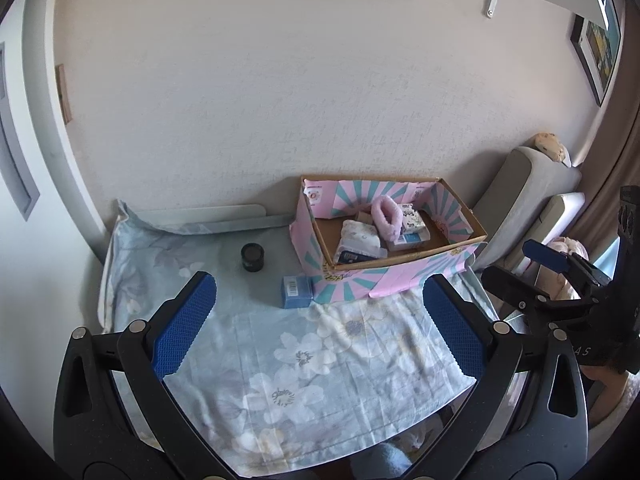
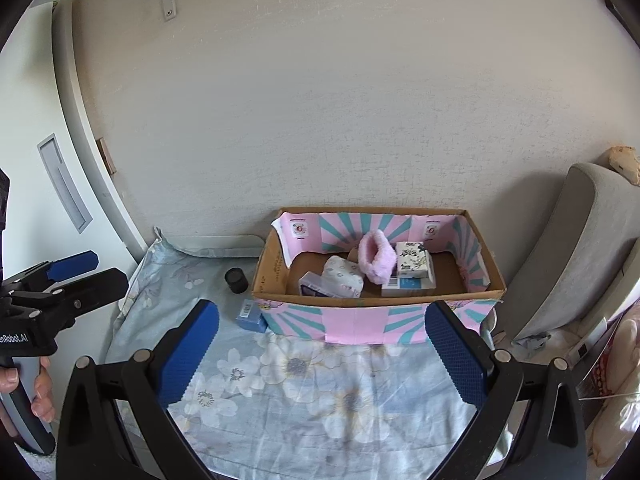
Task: Organize objects
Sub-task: 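Lift both tools out of the box and back over the bed, then grasp the black jar with the left tool while the right tool grasps the small blue box, then carry the black jar and blue box over the striped box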
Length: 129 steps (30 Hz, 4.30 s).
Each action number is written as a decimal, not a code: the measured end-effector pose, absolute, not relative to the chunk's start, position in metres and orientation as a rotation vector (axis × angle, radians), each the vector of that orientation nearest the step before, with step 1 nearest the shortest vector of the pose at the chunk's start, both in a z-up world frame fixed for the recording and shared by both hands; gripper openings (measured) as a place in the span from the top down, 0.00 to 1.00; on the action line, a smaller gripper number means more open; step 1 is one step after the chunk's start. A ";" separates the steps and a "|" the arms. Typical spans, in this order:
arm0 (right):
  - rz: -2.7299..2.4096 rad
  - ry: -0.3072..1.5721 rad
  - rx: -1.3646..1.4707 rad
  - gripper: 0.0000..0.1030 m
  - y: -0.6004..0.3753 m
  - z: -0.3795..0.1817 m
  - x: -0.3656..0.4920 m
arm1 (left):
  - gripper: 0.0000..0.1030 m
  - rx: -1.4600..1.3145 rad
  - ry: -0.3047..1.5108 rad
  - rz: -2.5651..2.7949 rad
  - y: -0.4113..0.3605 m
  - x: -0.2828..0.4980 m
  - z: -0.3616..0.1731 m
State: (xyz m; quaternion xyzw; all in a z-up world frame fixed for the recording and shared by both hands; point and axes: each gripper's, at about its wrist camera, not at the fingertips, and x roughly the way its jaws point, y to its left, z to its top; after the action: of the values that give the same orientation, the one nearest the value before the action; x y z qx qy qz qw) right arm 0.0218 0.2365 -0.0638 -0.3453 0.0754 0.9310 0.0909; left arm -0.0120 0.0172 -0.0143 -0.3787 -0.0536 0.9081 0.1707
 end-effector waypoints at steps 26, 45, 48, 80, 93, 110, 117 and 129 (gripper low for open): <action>2.660 0.223 -1.122 0.21 0.148 -0.192 -0.061 | 0.16 -1.227 -0.059 2.410 -0.019 -0.154 -0.142; 2.583 0.240 -1.185 0.44 0.140 -0.261 -0.118 | 0.38 -1.300 0.048 2.265 0.006 -0.214 -0.235; 2.571 0.237 -1.188 0.46 0.141 -0.264 -0.122 | 0.39 -1.280 0.058 2.271 0.008 -0.213 -0.237; 2.615 0.192 -1.263 0.67 0.134 -0.242 -0.112 | 0.67 -1.200 0.153 2.372 0.018 -0.175 -0.192; 2.698 0.178 -1.216 0.67 0.138 -0.166 -0.088 | 0.67 -1.188 0.030 2.474 -0.001 -0.135 -0.117; 2.744 0.158 -1.141 0.67 0.186 -0.084 -0.034 | 0.67 -1.172 -0.046 2.586 0.021 -0.074 -0.048; 2.757 0.147 -1.109 0.67 0.216 -0.067 -0.017 | 0.67 -1.180 -0.073 2.611 0.048 -0.052 -0.040; 2.743 0.157 -1.094 0.67 0.277 -0.061 0.005 | 0.67 -1.192 -0.115 2.611 0.113 -0.039 -0.045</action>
State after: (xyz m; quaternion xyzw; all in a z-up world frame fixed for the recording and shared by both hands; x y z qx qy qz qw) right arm 0.0045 0.2775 -0.0611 -0.3683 0.0530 0.9236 0.0921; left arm -0.0387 0.1128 -0.0447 -0.4114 -0.0397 0.9007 0.1342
